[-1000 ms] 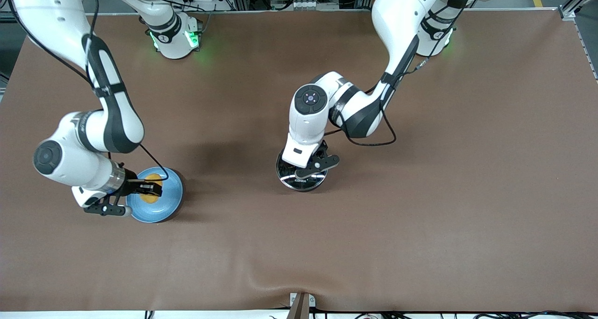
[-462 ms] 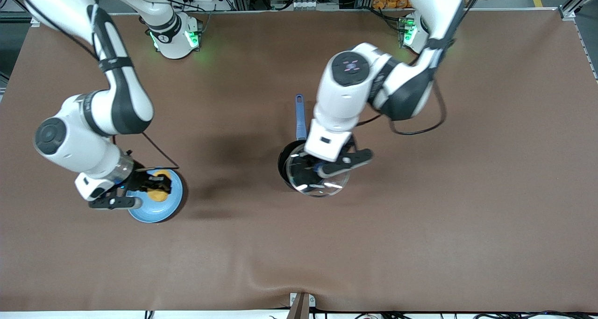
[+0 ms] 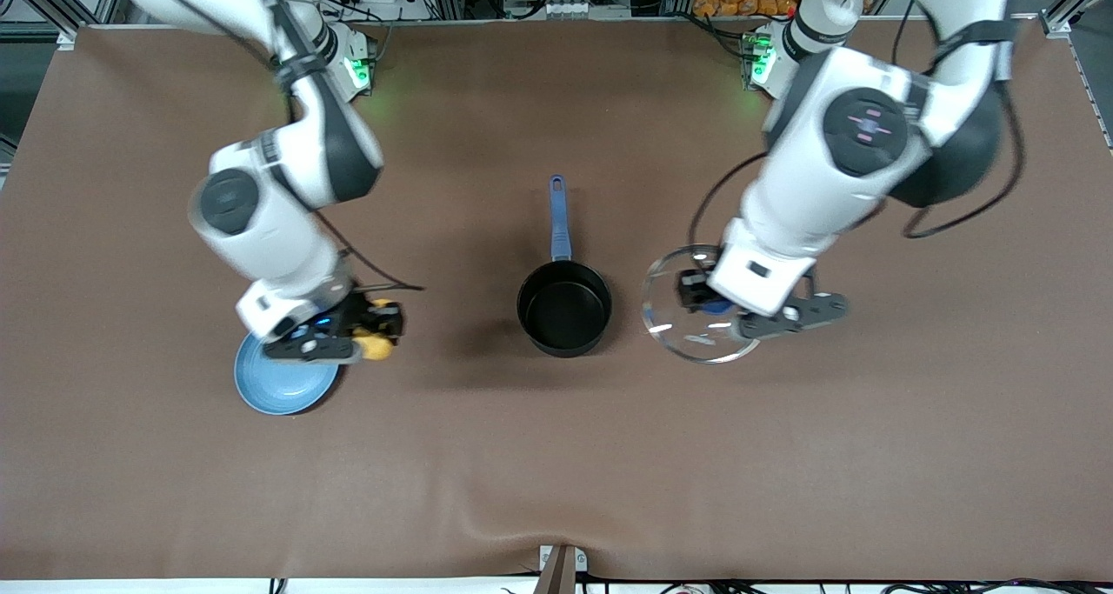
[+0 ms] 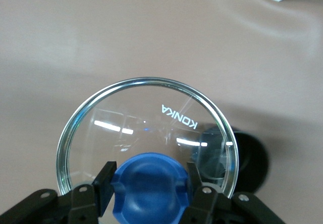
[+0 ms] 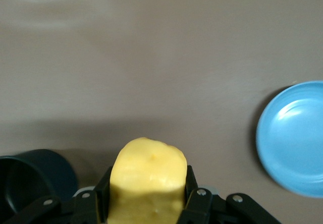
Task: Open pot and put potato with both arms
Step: 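Lift the lid off the pan while the right gripper lifts the potato, then carry the potato over the pan while the left gripper moves the lid aside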
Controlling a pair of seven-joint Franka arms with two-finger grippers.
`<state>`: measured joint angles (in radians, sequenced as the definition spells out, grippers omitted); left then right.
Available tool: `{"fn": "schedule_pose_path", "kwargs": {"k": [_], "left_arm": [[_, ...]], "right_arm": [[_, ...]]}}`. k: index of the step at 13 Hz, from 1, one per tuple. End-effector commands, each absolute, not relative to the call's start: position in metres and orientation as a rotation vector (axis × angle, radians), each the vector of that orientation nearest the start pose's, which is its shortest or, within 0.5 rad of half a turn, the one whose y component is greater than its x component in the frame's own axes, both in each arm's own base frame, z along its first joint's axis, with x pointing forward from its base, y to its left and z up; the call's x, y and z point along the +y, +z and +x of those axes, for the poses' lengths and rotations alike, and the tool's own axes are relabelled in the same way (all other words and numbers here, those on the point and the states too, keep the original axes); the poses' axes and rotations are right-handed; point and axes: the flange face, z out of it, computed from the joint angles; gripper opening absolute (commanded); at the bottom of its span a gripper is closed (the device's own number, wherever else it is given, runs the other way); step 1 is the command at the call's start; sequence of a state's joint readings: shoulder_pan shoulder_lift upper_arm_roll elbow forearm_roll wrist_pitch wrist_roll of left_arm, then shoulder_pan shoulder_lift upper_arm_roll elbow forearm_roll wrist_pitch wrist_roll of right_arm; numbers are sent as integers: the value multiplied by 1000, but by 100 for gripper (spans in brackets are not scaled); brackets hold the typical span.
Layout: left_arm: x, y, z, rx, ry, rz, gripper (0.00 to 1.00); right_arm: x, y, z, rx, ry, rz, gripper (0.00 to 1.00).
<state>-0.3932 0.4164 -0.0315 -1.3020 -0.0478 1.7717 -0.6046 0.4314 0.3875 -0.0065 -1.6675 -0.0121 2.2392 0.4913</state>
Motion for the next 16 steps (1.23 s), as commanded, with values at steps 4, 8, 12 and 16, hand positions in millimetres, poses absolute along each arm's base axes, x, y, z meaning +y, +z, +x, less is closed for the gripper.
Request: {"fn": "schedule_pose_path", "kwargs": {"k": [4, 8, 12, 16], "left_arm": [[-189, 469, 632, -293, 163, -3173, 0], [-148, 411, 628, -371, 188, -3147, 0], [-122, 356, 609, -391, 103, -3163, 0], [-85, 308, 584, -273, -4, -3185, 0]], "right_arm": [[412, 357, 595, 232, -278, -3067, 0], [477, 298, 566, 180, -298, -3118, 0], [506, 265, 545, 150, -297, -3095, 0], [511, 220, 546, 134, -321, -3060, 0]]}}
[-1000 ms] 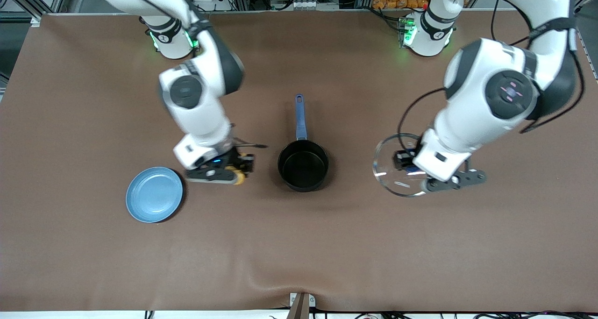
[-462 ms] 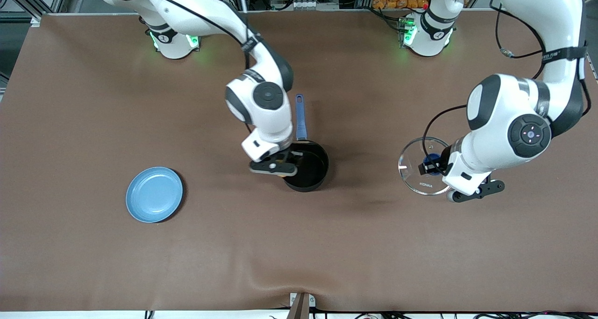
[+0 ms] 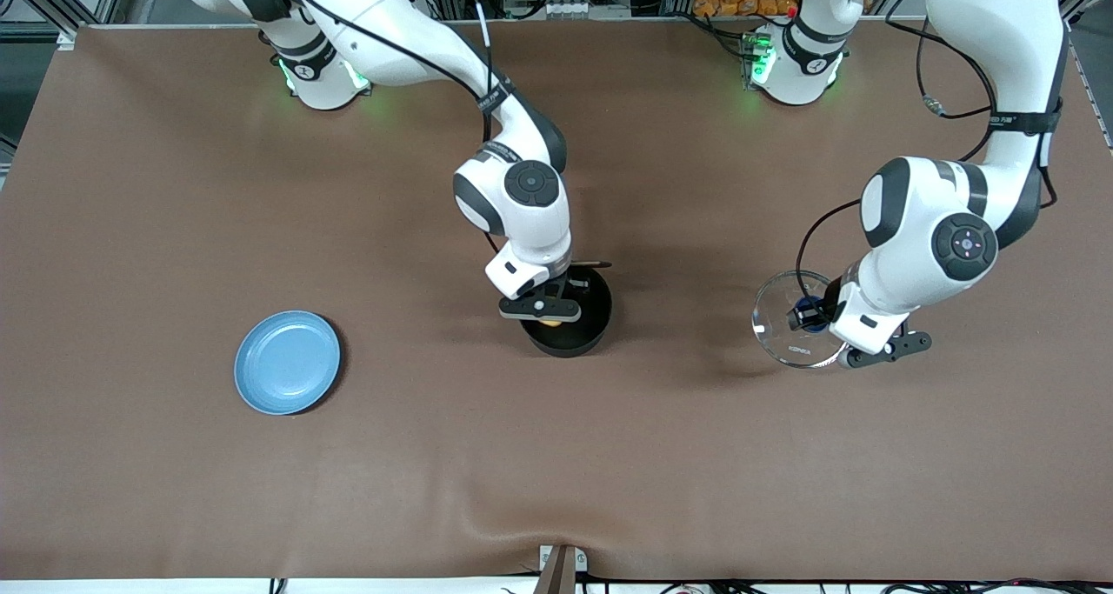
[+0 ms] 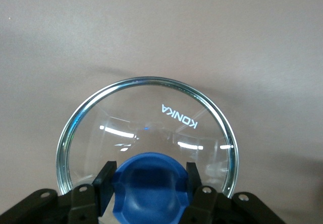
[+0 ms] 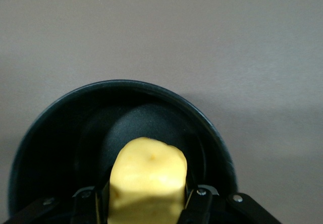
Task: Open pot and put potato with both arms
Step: 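Carry the potato over the pan while the left gripper moves the lid aside, then lower the potato into the pan and open the right gripper while lowering the lid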
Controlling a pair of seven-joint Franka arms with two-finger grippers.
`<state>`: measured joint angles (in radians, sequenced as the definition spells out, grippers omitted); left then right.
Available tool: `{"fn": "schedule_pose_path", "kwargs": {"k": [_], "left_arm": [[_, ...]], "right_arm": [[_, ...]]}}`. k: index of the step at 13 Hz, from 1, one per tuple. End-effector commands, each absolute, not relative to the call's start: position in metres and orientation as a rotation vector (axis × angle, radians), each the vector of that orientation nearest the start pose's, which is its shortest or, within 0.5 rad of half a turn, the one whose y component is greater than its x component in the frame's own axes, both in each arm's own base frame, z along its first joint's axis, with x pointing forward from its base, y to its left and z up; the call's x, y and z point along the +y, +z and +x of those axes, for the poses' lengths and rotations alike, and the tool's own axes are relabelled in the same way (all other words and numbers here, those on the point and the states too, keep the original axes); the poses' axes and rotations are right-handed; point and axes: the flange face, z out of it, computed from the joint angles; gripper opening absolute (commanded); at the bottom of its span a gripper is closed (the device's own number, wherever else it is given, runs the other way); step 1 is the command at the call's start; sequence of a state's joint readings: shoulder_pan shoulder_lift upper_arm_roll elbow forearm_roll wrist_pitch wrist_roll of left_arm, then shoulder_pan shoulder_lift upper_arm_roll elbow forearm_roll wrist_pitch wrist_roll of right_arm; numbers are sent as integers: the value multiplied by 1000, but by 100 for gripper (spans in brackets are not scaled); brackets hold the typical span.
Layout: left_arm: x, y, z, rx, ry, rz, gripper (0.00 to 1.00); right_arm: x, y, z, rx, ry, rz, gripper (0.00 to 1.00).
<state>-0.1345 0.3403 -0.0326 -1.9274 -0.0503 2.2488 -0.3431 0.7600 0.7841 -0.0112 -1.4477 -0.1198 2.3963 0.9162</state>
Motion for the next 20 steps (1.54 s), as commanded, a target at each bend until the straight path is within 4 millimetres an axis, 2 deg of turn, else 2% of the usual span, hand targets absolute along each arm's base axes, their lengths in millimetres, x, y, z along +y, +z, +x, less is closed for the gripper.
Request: {"fn": "schedule_pose_path", "kwargs": {"k": [1, 3, 5, 6, 7, 8, 9, 11, 14, 15, 17, 18, 19, 20], "left_arm": [[-74, 296, 575, -249, -24, -3186, 0], [-62, 279, 561, -206, -107, -3190, 0], [-53, 270, 555, -163, -105, -3189, 0], [-42, 264, 552, -150, -122, -3187, 0], [-41, 259, 550, -124, -130, -3187, 0], [-39, 256, 549, -115, -126, -3187, 0], [-38, 255, 548, -115, -124, -3187, 0], [-22, 247, 548, -118, -104, -3184, 0], [-22, 238, 547, -111, -80, -3185, 0], [-23, 235, 548, -109, -72, -3185, 0], [-24, 228, 549, -108, -57, -3185, 0], [-25, 227, 552, -103, -60, -3186, 8], [-25, 226, 555, -103, -62, -3187, 23], [-26, 224, 558, -101, -62, -3187, 66]], "right_arm": [[512, 215, 548, 128, -336, -3044, 0], [515, 202, 550, 126, -336, -3044, 0], [516, 202, 552, 123, -339, -3042, 0], [513, 203, 554, 130, -339, -3042, 18], [511, 203, 556, 139, -338, -3041, 50], [509, 203, 558, 148, -334, -3039, 58], [508, 204, 559, 152, -334, -3037, 90], [502, 210, 565, 183, -323, -3035, 96], [496, 237, 568, 206, -293, -3057, 100], [491, 255, 569, 215, -275, -3078, 100], [479, 312, 573, 231, -250, -3085, 100], [471, 350, 572, 247, -218, -3074, 100], [455, 384, 574, 238, -183, -3073, 100], [431, 423, 575, 207, -137, -3088, 100]]}}
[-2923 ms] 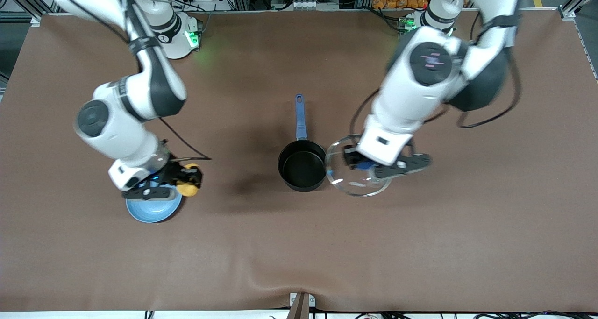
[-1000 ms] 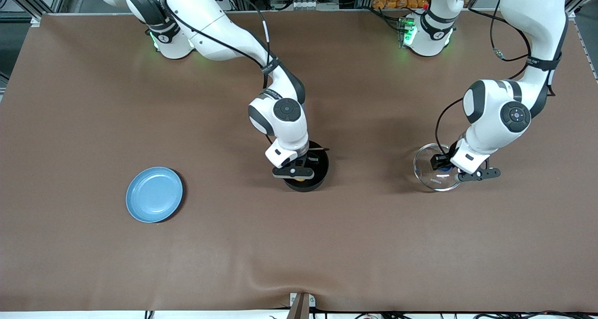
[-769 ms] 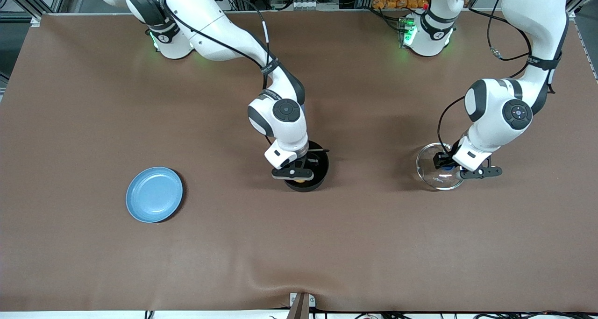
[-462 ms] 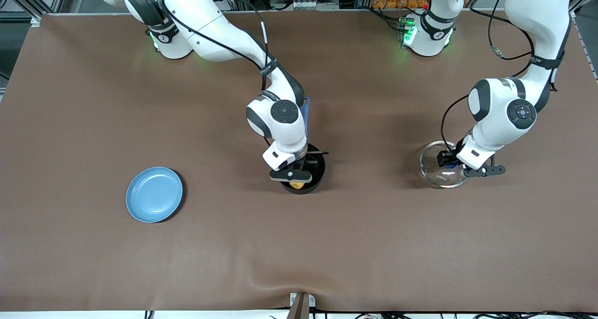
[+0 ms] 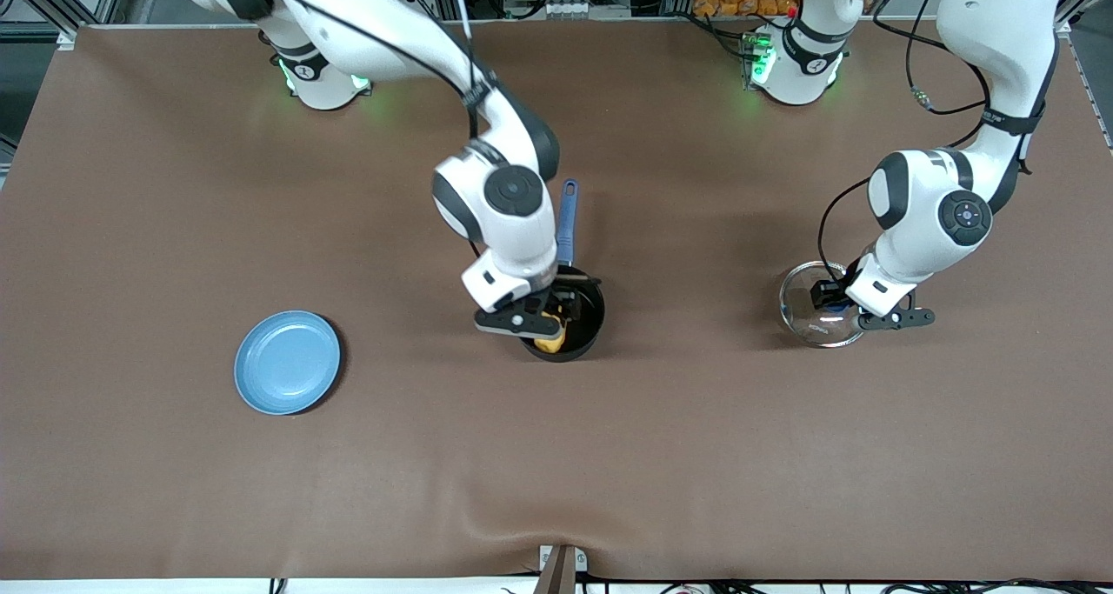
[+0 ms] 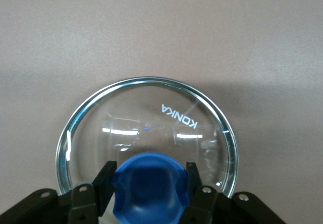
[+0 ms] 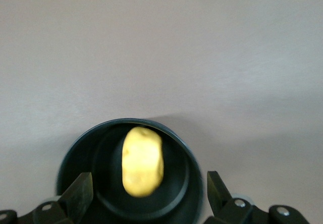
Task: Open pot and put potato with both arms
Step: 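Lower the potato into the pan and open the right gripper while lowering the lid, then withdraw the right gripper while the left gripper releases the lid on the table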
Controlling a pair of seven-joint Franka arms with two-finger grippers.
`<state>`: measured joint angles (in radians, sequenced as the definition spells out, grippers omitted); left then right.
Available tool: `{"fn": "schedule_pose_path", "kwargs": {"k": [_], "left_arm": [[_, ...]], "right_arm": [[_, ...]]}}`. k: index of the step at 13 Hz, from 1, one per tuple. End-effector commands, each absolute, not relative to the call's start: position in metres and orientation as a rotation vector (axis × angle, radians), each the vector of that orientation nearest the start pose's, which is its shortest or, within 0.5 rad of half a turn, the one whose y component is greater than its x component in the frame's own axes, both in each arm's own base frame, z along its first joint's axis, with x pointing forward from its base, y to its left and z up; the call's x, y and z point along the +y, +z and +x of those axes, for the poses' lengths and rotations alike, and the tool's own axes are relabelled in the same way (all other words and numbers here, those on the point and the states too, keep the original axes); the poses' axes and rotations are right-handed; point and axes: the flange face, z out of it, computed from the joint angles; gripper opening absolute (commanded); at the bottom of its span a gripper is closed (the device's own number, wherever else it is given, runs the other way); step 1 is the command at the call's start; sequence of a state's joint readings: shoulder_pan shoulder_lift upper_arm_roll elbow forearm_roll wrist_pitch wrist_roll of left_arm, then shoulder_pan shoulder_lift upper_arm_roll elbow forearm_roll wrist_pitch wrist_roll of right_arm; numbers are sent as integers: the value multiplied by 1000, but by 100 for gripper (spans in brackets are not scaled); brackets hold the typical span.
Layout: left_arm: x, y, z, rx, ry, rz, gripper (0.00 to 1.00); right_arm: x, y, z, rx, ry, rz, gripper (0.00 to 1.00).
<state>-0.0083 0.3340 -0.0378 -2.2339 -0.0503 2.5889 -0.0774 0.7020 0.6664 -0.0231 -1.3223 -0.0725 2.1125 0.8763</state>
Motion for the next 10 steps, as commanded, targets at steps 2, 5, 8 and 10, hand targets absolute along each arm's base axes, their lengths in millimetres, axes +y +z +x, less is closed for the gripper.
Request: {"fn": "schedule_pose_path", "kwargs": {"k": [2, 5, 8, 10], "left_arm": [[-27, 231, 563, -100, -86, -3188, 100], [-24, 277, 577, -131, -205, -3187, 100], [-25, 367, 592, -130, -259, -3195, 100], [-25, 444, 600, -122, -257, -3200, 100]], "right_arm": [[376, 498, 569, 162, -69, -3136, 100], [295, 584, 551, 177, 2, -3178, 100], [225, 627, 545, 164, 46, -3179, 100], [189, 626, 554, 39, 82, -3206, 100]]}}
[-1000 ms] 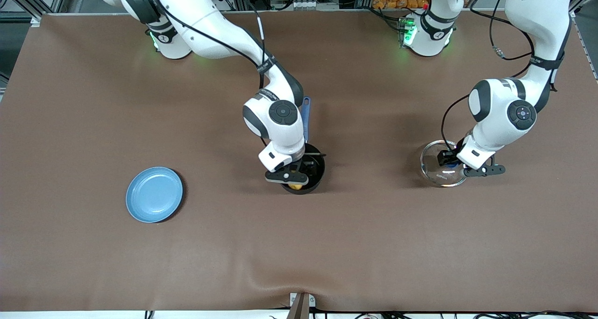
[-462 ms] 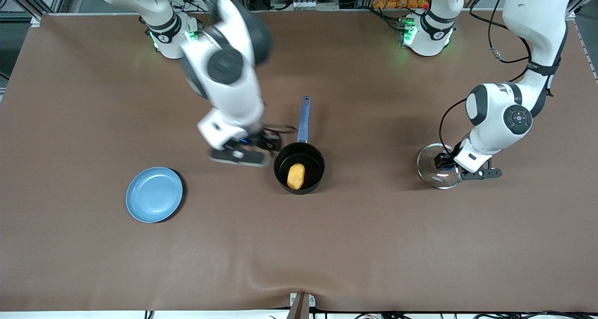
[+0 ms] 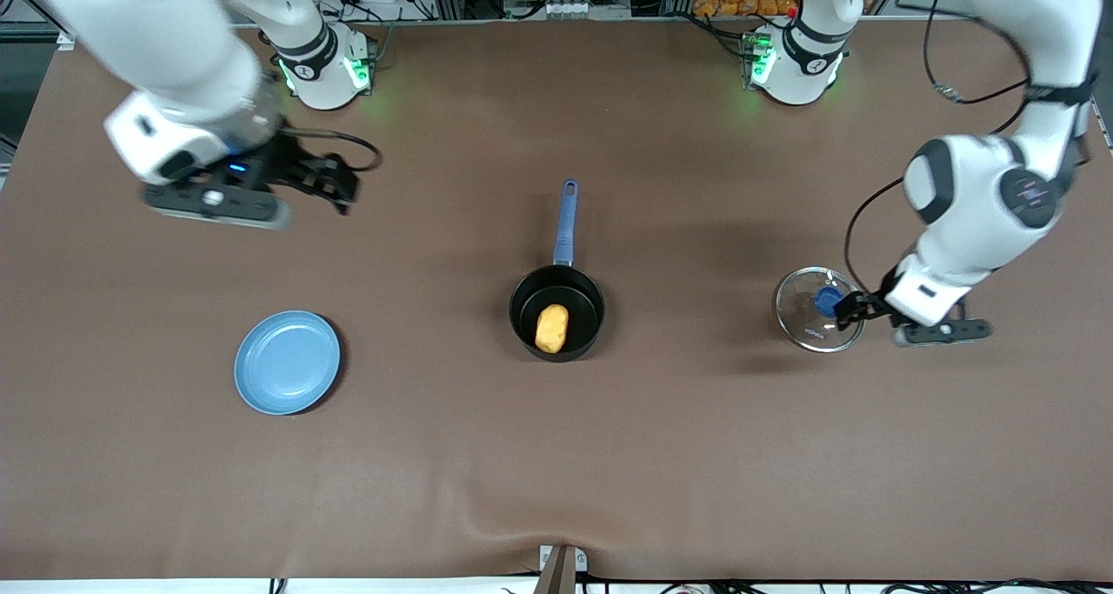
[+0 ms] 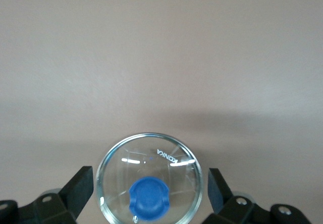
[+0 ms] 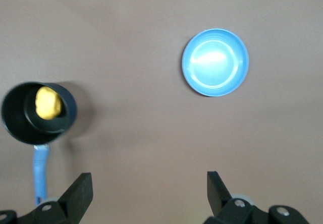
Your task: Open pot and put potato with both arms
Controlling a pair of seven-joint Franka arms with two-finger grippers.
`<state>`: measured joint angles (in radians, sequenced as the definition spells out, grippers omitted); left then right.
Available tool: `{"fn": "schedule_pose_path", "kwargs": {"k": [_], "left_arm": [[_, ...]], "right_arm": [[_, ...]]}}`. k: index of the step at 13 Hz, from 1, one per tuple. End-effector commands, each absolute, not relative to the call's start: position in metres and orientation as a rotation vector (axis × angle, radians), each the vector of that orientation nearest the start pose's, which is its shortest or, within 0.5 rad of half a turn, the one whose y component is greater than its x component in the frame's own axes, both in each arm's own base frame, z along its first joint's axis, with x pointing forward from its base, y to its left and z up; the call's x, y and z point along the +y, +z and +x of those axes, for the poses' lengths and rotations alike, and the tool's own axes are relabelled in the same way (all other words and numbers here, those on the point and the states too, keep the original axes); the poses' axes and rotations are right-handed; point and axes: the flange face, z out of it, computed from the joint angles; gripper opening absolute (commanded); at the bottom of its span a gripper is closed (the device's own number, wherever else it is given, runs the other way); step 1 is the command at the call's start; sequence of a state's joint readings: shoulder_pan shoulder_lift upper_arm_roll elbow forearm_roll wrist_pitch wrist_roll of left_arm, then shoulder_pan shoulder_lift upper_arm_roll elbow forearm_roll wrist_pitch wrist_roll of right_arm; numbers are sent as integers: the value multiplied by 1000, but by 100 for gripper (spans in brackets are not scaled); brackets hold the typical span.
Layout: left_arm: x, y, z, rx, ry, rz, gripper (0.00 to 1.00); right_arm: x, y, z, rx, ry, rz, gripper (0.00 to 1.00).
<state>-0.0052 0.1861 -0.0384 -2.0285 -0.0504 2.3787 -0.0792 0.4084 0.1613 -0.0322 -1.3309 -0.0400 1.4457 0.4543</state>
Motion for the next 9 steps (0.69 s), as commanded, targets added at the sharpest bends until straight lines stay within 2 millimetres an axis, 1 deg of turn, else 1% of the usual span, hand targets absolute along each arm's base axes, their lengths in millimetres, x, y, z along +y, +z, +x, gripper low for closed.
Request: {"fn": "schedule_pose_path", "kwargs": {"k": [1, 2, 3, 4, 5, 6, 7, 8, 9], "left_arm": [[-25, 484, 604, -113, -204, -3206, 100], [-27, 520, 604, -102, -120, -3213, 100], [-29, 551, 599, -100, -50, -3214, 100], [-30, 577, 592, -120, -12, -3211, 100], [-31, 598, 578, -121, 23, -3207, 100], [-30, 617, 561, -121, 30, -3205, 100], [-32, 631, 547, -112, 9, -3206, 100], [-33, 640, 532, -111, -1, -3205, 100], [-32, 646, 521, -115, -1, -3203, 100]], "right_arm": [[165, 626, 563, 4, 81, -3203, 100], [141, 625, 570, -18, 94, -3189, 100], [107, 625, 577, -50, 98, -3178, 100], [79, 625, 582, -125, 100, -3170, 100], [52, 624, 586, -165, 103, -3163, 100], [32, 622, 588, -177, 109, -3157, 100], [19, 621, 589, -162, 111, -3133, 100], [2, 619, 590, -129, 113, -3110, 100], [-4, 619, 590, -117, 114, -3103, 100]]}}
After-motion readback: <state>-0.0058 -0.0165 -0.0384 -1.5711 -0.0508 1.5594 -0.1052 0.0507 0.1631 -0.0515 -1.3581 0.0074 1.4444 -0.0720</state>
